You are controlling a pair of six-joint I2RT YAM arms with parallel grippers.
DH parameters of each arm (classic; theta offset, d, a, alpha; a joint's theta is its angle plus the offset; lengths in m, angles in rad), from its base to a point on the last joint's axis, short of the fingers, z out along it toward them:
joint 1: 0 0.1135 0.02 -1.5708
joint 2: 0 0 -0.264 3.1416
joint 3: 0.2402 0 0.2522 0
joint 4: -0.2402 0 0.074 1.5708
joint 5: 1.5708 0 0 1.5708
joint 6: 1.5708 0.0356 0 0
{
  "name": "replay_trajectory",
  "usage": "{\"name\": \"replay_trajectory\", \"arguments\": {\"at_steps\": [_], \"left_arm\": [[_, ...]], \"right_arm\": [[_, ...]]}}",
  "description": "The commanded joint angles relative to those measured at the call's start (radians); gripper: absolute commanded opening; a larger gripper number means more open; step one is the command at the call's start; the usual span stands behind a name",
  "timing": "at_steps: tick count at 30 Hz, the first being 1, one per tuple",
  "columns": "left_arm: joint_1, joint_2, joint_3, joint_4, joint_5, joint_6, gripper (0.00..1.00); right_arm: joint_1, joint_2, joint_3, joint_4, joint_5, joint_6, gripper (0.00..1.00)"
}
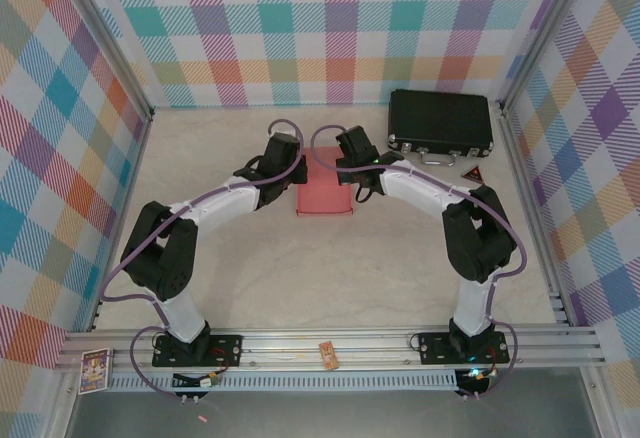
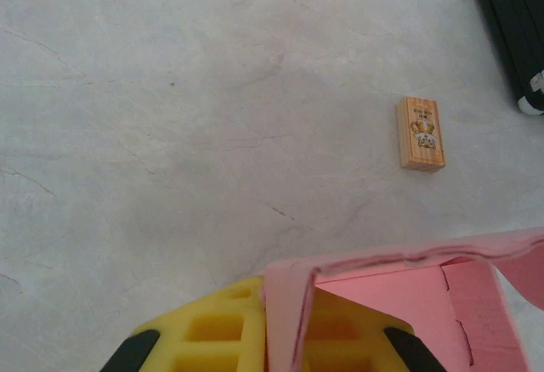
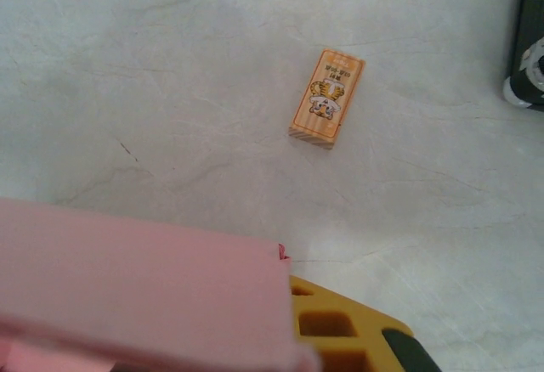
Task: Fold the paper box
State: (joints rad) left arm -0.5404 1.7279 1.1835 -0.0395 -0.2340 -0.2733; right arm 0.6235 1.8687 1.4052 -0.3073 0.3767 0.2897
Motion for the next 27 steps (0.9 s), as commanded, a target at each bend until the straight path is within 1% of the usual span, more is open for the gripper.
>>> {"name": "replay_trajectory", "arguments": {"at_steps": [1,12,21,27], "left_arm": [[-0.013,-0.049,-0.042,0.082,-0.029,-0.030,0.10],[-0.057,-0.076,-0.135,0.181,-0.087,-0.034,0.12],[-0.096,-0.097,-0.227,0.275,-0.147,-0.018,0.12],[-0.105,-0.106,-0.213,0.256,-0.166,-0.023,0.14]], "right_arm": [[0.021,-0.045,-0.015,0.068,0.073,0.054,0.06],[0.074,-0.090,-0.147,0.198,0.196,0.113,0.07],[0.112,-0.126,-0.263,0.338,0.285,0.111,0.08],[0.126,-0.128,-0.291,0.366,0.312,0.117,0.07]]}}
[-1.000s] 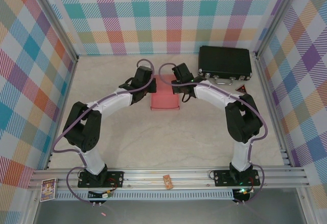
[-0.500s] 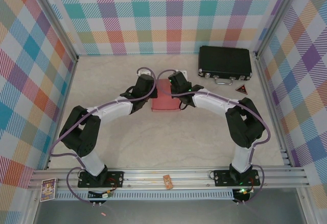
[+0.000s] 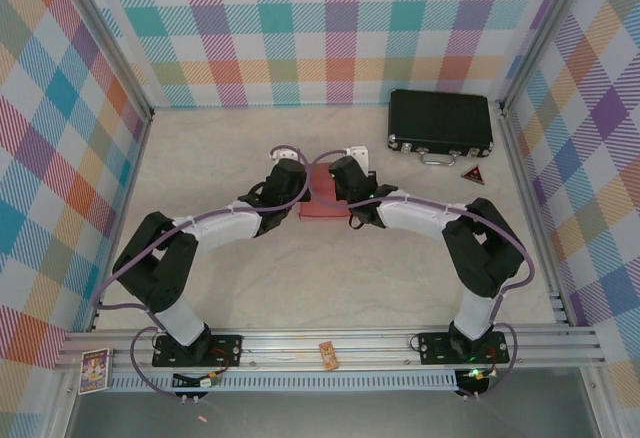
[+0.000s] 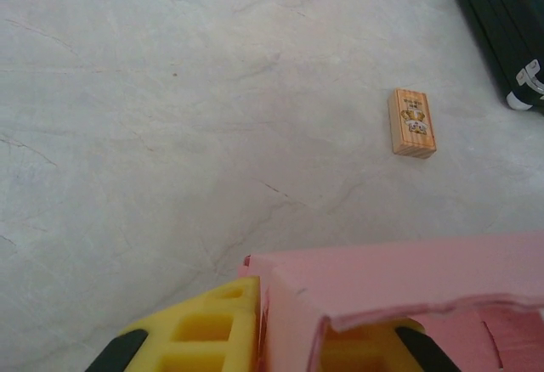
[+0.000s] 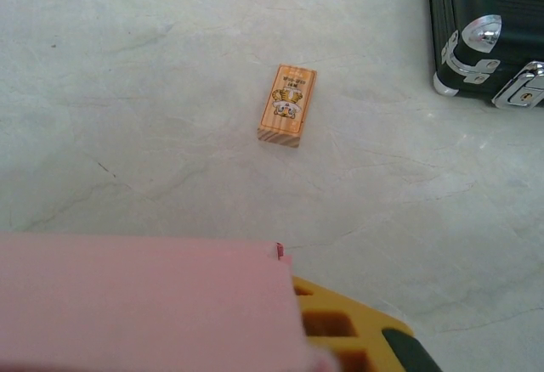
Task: Fold the paper box
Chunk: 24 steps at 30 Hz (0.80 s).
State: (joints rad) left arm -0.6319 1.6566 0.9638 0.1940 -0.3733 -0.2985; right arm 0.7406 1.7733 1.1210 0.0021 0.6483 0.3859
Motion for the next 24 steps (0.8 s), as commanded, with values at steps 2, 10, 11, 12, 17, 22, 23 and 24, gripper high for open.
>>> {"name": "replay_trajectory", "arguments": {"at_steps": [2,10,11,12,17,22,23,24], "left_arm": [[-0.017,-0.035,0.016,0.011,-0.034,-0.005,0.16],[-0.027,-0.044,0.024,-0.001,-0.020,-0.039,0.27],[-0.028,-0.041,0.025,0.002,-0.014,-0.044,0.28],[-0.029,-0.040,0.025,0.002,-0.008,-0.046,0.29],[-0.032,-0.033,0.024,0.013,0.026,-0.067,0.27],[-0.038,-0.035,0.013,0.012,0.018,-0.072,0.19],[-0.038,-0.039,0.011,0.010,0.020,-0.075,0.19],[-0.039,-0.041,0.011,0.009,0.022,-0.074,0.19]], "right_arm": [[0.013,-0.032,-0.016,0.065,0.050,0.026,0.07],[0.017,-0.026,-0.021,0.058,0.054,0.040,0.07],[0.017,-0.026,-0.022,0.057,0.079,0.043,0.07],[0.018,-0.025,-0.023,0.058,0.080,0.045,0.07],[0.018,-0.009,-0.020,0.043,0.081,0.061,0.07],[0.018,-0.002,-0.024,0.029,0.082,0.083,0.07],[0.019,0.000,-0.024,0.026,0.081,0.088,0.07],[0.019,0.000,-0.023,0.024,0.082,0.091,0.07]]}}
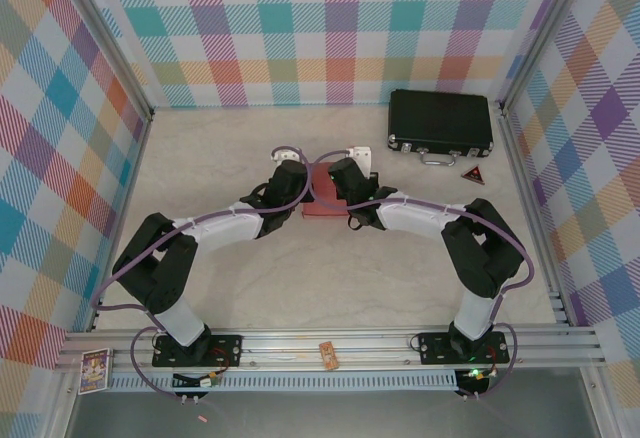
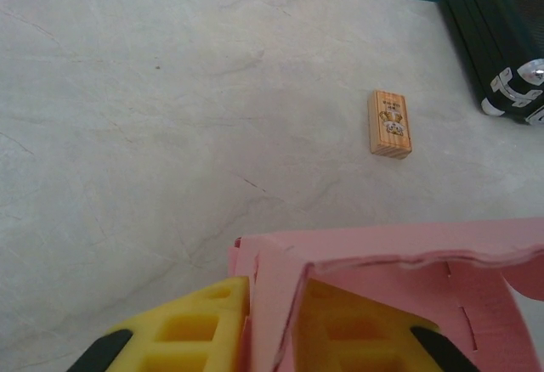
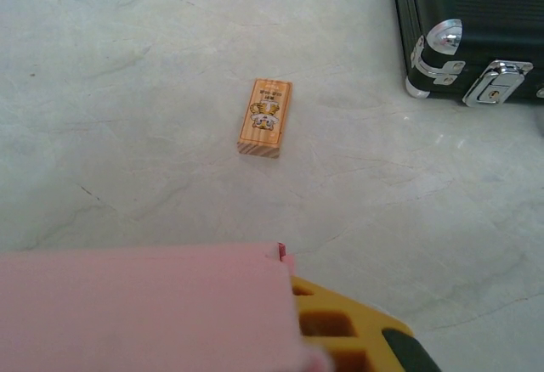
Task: Fold the paper box
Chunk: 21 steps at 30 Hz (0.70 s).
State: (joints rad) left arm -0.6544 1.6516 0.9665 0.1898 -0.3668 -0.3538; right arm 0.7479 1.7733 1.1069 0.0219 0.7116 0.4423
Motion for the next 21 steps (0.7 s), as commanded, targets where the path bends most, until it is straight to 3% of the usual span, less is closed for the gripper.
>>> {"name": "replay_trajectory", "arguments": {"at_steps": [1,21], "left_arm": [[-0.016,-0.038,0.007,0.011,0.011,-0.023,0.18],[-0.025,-0.025,-0.012,0.034,0.021,-0.144,0.07]], "right_arm": [[0.012,0.000,-0.009,0.004,0.019,0.038,0.07],[0.012,0.037,-0.007,-0.037,0.016,0.148,0.05]]}}
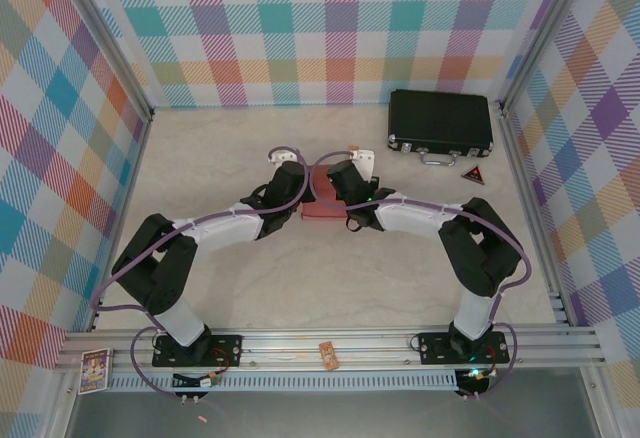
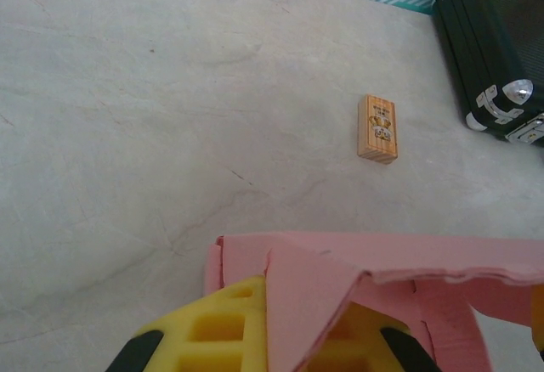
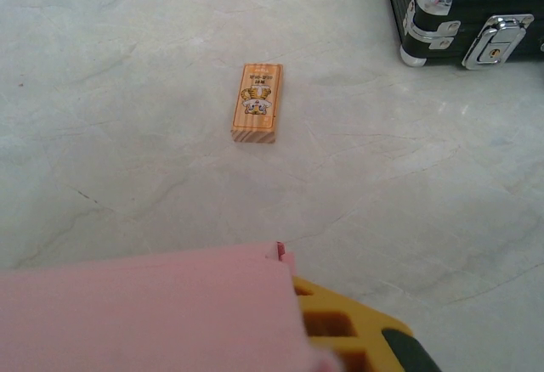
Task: Fold the paper box
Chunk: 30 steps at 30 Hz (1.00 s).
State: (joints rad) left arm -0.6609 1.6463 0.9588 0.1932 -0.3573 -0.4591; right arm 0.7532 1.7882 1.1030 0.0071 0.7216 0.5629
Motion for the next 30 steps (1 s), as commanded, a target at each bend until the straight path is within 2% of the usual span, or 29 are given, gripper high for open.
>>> {"name": "replay_trajectory", "arguments": {"at_steps": [1,12,20,30], "left_arm": [[-0.020,-0.017,-0.006,0.034,0.012,-0.041,0.07],[-0.032,-0.005,-0.091,0.118,-0.015,-0.036,0.05],[-0.066,-0.027,-0.174,0.227,-0.056,0.019,0.06],[-0.079,-0.060,-0.229,0.268,-0.063,0.056,0.13]], "right_arm": [[0.006,0.024,-0.005,-0.022,0.007,0.031,0.05],[0.009,0.019,-0.049,0.013,0.017,0.055,0.05],[0.035,0.010,-0.123,0.129,0.063,0.013,0.05],[0.057,-0.017,-0.153,0.130,0.095,-0.002,0.15]]}}
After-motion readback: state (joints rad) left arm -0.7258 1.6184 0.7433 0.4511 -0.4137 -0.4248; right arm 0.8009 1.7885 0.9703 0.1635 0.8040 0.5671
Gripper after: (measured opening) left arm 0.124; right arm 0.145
